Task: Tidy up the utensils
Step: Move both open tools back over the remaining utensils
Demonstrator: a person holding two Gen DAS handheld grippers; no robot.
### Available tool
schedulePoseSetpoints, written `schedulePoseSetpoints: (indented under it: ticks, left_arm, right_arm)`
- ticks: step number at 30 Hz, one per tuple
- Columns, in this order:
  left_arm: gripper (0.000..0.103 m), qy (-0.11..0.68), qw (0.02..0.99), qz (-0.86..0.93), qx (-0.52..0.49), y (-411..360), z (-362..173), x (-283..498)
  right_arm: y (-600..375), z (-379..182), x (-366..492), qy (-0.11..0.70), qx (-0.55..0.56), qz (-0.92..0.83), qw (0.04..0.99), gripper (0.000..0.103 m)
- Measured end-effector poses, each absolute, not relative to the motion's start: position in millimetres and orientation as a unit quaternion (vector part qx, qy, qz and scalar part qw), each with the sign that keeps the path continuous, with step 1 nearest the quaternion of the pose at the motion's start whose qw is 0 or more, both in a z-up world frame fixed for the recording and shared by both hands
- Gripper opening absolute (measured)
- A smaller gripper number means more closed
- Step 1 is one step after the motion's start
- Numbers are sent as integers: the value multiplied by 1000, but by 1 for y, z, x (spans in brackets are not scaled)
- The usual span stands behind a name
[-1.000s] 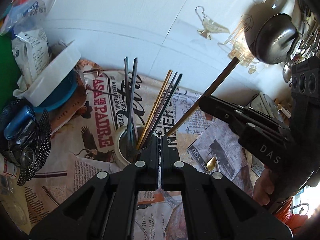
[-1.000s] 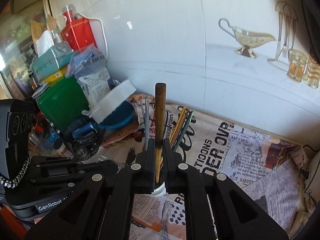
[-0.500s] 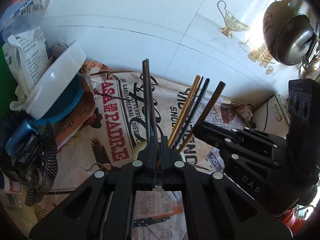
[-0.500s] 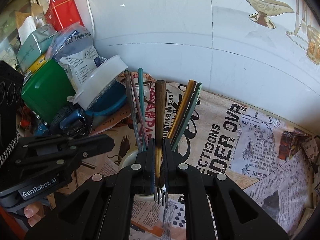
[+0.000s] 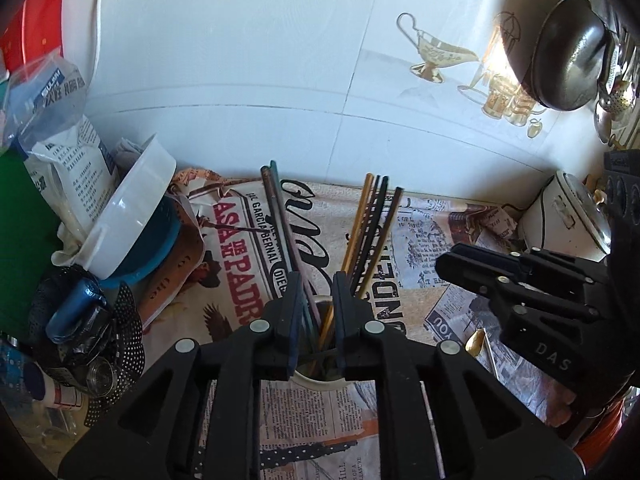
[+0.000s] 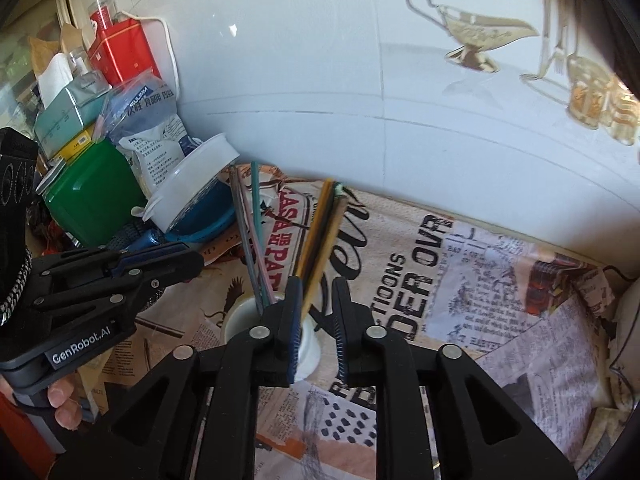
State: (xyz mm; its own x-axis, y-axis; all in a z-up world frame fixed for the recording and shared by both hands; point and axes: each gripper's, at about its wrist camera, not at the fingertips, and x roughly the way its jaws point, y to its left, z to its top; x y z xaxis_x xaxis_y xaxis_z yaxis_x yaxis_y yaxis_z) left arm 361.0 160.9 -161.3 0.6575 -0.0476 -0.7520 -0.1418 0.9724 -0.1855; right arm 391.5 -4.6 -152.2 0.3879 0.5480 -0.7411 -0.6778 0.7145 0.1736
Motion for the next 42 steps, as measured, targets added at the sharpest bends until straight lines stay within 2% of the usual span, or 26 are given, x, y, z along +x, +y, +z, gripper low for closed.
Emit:
schedulePoseSetpoints:
  ticks: [4, 7, 16, 28, 42]
  left_arm:
    - [31, 399, 910, 29, -108, 145, -148, 357]
    - [37, 388, 915, 31, -106, 130, -140, 355]
    - [49, 369, 925, 15, -86, 74, -130, 348]
    - [50, 414, 908, -19, -63, -2, -169, 360]
    - [50, 513, 856, -5, -64, -35, -259, 361]
  right_arm:
    - [-29, -139, 385, 395, -76, 359, 842, 25]
    - [-49, -131, 380, 385, -72, 349, 851, 29]
    - [-115, -121, 374, 371, -66, 312, 872, 35]
    - [-192, -154, 376, 412, -67, 262, 870, 35]
    - [-215, -278, 386, 558, -74, 232, 793, 35]
